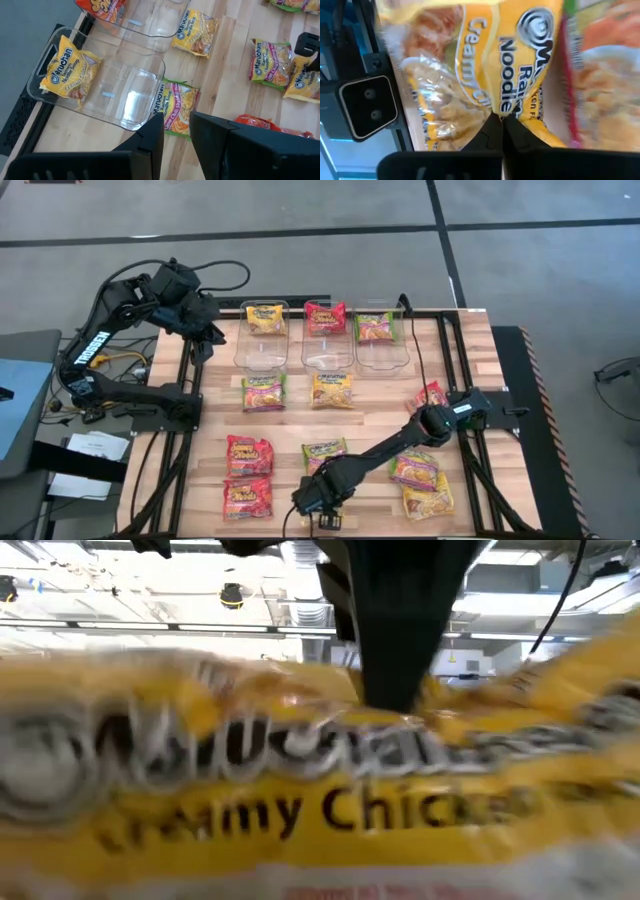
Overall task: Sort Maruchan noodles
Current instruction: Put the yellow noodle pack into the left transparent bin
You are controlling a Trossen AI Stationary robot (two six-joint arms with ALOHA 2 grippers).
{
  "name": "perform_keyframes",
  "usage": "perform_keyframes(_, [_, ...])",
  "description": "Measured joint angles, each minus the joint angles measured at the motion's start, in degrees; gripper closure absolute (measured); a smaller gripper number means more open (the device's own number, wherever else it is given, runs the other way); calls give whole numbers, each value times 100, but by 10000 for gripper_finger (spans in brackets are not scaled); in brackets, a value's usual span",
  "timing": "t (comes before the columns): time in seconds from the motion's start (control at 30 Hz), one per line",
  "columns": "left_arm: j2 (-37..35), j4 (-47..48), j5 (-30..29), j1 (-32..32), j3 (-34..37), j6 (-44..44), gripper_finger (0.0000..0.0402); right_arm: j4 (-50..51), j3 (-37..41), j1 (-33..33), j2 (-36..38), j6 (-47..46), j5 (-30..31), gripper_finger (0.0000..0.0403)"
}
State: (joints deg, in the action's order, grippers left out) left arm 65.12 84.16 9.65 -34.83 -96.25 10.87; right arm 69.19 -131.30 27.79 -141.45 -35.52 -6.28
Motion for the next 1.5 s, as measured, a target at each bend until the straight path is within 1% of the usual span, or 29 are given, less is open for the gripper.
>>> perform_keyframes(0.13, [0, 0, -48, 0, 0, 0, 321, 314, -354, -144, 6, 18, 44, 400])
perform_keyframes(0.2, [0, 1, -188, -1, 0, -5, 321, 182, -304, -207, 117, 3, 84, 400])
perform_keyframes(0.37, [2, 2, -513, -2, 0, -9, 321, 304, -354, -252, 382, 39, 426, 400])
perform_keyframes(0.63, [31, 2, -591, 0, 0, 24, 321, 604, -361, -536, 775, 643, 889, 400])
perform_keyframes(0.8, [121, 4, -664, -2, 0, 48, 321, 984, -364, -886, 945, 1313, 1275, 400])
perform_keyframes(0.93, [217, 14, -859, 0, 0, 50, 321, 1244, -363, -1283, 1094, 1994, 1585, 400])
perform_keyframes(1.1, [299, 50, -975, -2, 2, 50, 321, 1283, -368, -1827, 1341, 2814, 1969, 400])
perform_keyframes(1.4, [321, 50, -1446, -2, 2, -44, 321, 1098, -370, -2779, 1777, 4115, 2383, 400])
perform_keyframes(1.5, [321, 50, -1480, -2, 2, -98, 321, 1034, -370, -3002, 1852, 4528, 2462, 399])
